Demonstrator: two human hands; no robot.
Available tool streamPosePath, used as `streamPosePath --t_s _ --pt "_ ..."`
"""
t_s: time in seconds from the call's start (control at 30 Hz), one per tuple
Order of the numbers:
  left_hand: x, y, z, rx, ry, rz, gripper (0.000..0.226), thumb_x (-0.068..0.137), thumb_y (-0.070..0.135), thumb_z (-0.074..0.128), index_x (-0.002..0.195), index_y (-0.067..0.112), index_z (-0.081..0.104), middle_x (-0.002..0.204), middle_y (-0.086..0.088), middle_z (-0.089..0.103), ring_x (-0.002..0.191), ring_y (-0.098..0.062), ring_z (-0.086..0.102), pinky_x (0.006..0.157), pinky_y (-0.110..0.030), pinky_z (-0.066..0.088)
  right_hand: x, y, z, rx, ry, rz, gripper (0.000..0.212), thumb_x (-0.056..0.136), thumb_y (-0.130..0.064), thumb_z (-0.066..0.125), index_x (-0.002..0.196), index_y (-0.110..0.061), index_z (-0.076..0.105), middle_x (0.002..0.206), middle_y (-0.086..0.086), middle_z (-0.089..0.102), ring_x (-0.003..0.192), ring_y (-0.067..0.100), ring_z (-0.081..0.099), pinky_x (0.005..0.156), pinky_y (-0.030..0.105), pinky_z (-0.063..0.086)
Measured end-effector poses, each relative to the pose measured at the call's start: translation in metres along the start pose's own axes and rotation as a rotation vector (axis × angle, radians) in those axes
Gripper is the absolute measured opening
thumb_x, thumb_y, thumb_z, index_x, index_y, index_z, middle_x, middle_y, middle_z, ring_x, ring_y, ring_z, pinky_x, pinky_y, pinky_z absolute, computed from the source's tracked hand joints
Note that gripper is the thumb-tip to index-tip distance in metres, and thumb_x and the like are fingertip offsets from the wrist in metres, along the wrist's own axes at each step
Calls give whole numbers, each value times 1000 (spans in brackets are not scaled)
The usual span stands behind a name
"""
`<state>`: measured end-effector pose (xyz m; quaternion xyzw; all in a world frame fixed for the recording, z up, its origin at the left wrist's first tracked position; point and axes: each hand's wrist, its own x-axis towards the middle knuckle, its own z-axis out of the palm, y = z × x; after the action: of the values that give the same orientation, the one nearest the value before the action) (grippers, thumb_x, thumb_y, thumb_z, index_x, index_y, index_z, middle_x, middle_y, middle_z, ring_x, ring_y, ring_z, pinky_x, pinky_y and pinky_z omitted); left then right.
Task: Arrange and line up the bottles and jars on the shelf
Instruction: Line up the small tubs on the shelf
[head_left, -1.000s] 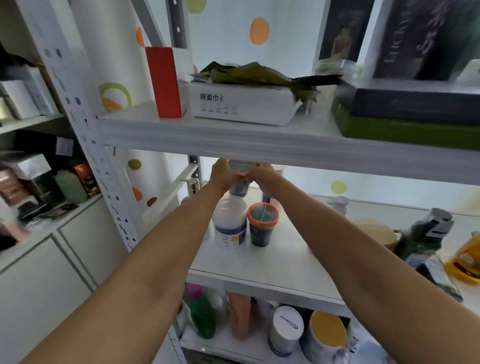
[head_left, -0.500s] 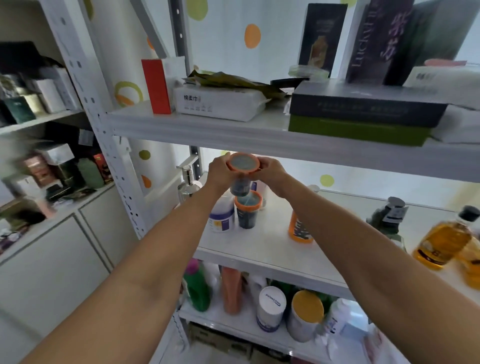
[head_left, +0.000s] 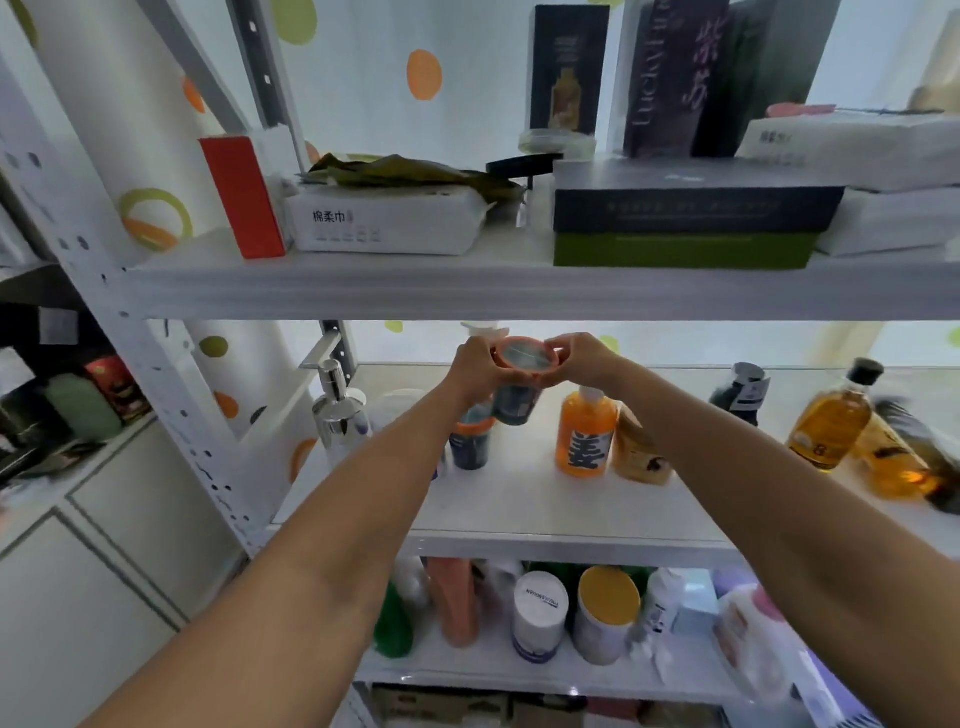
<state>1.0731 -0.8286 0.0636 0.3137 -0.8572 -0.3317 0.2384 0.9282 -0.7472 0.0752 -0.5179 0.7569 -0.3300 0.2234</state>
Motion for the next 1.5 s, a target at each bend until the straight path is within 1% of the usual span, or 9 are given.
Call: streamPosePath --t_s 0.13,0.27,0.37,0.53,0.73,0.87,1.1,1.27,1.5 --pt "6 -2 0 -16 8 28 39 79 27 75 104 0 61 98 -15 69 83 -18 61 74 -18 50 1 -3 -6 -107 4 6 43 73 -14 79 112 -4 64 108 13 66 96 20 58 82 30 46" --pt "1 -10 8 23 -61 0 79 71 33 81 135 3 47 126 -16 61 114 -31 59 99 -39 50 2 0 -4 -300 -53 64 51 72 -22 80 118 -8 60 111 7 64 98 17 55 81 27 43" --pt "-2 -22 21 49 -149 -25 86 69 34 82 140 10 41 130 -12 59 118 -28 57 102 -47 47 4 10 9 -504 -89 94 52 70 -38 79 113 -14 62 107 4 67 100 19 58 95 35 47" --pt "-3 -34 31 216 -177 -36 75 74 46 75 136 19 43 127 -6 61 117 -26 58 101 -49 46 8 6 27 -884 -110 12 38 79 -48 67 103 -19 64 100 2 68 106 18 57 118 49 5" --pt "-10 -44 47 380 -185 -52 77 84 47 63 147 20 29 142 -4 51 128 -25 50 108 -39 39 4 -1 46 -1245 -265 -103 35 87 -43 59 115 -21 64 110 -1 68 118 18 55 119 49 -5" --pt "-15 -51 51 406 -145 -27 70 86 48 59 145 18 35 147 -5 44 137 -27 38 114 -44 31 3 -3 47 -1267 -265 -142 31 91 -39 56 112 -19 65 109 -1 69 115 17 58 121 45 -3" --pt "-24 -47 59 564 -221 -86 75 94 55 34 152 21 1 161 -1 -4 147 -30 -14 116 -53 -5 -1 5 48 -1240 -203 -194 29 93 -37 53 113 -20 65 110 1 68 118 20 55 120 49 3" --pt "-34 -46 62 607 -206 -84 70 99 39 38 152 18 -2 161 -1 -5 147 -28 -17 117 -51 -5 -10 16 66 -1234 -161 -291 51 90 -33 58 136 -16 45 133 1 57 133 24 45 120 52 6" --pt "-35 -46 69 664 -246 -79 72 100 22 43 152 16 -7 161 -1 -10 148 -25 -11 118 -47 -4 -23 26 73 -1304 -64 -319 49 98 -24 48 143 -9 37 143 9 48 138 28 39 120 50 3"
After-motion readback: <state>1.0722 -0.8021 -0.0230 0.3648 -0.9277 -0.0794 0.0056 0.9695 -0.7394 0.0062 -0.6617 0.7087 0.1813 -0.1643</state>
